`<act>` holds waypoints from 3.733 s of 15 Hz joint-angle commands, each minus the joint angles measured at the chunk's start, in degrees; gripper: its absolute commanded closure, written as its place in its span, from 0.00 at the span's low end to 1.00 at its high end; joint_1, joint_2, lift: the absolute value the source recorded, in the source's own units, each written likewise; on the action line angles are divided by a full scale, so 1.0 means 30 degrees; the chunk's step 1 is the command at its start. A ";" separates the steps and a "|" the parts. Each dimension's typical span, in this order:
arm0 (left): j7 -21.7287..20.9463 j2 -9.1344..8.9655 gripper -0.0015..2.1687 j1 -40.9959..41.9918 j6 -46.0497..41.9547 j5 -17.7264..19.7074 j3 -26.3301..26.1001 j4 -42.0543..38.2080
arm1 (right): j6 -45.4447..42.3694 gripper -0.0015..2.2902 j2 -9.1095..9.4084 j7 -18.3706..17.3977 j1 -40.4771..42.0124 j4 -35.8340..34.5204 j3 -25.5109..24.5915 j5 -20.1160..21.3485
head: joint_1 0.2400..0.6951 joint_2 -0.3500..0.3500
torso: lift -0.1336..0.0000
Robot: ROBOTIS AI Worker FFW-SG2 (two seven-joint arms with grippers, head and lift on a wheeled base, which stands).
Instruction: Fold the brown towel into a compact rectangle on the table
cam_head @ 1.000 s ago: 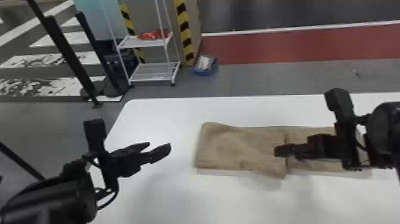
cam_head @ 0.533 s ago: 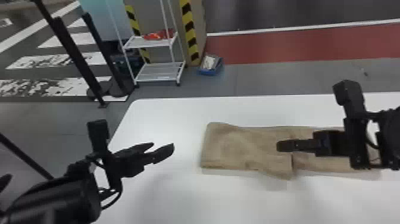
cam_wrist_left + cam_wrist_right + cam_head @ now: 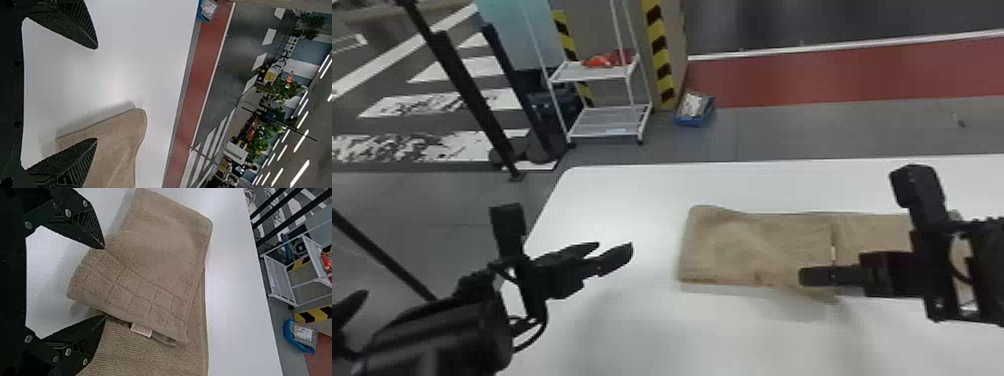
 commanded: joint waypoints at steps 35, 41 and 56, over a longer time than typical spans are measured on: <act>-0.0126 -0.0050 0.02 -0.0134 -0.0466 -0.0029 -0.0110 0.0629 | 0.0215 0.03 0.0017 0.1288 -0.1118 -0.0077 -0.1273 0.0985 | 1.00 0.85 | 0.07; -0.0155 -0.0050 0.02 -0.0046 -0.0466 -0.0029 -0.0139 0.0541 | 0.0215 0.03 0.0017 0.1054 -0.1235 0.1065 -0.1800 0.0750 | 1.00 0.82 | 0.07; -0.0155 -0.0050 0.02 0.0071 -0.0466 -0.0059 -0.0139 0.0570 | 0.0215 0.04 0.0017 0.0702 -0.1704 0.2560 -0.2709 -0.1271 | 1.00 0.83 | 0.07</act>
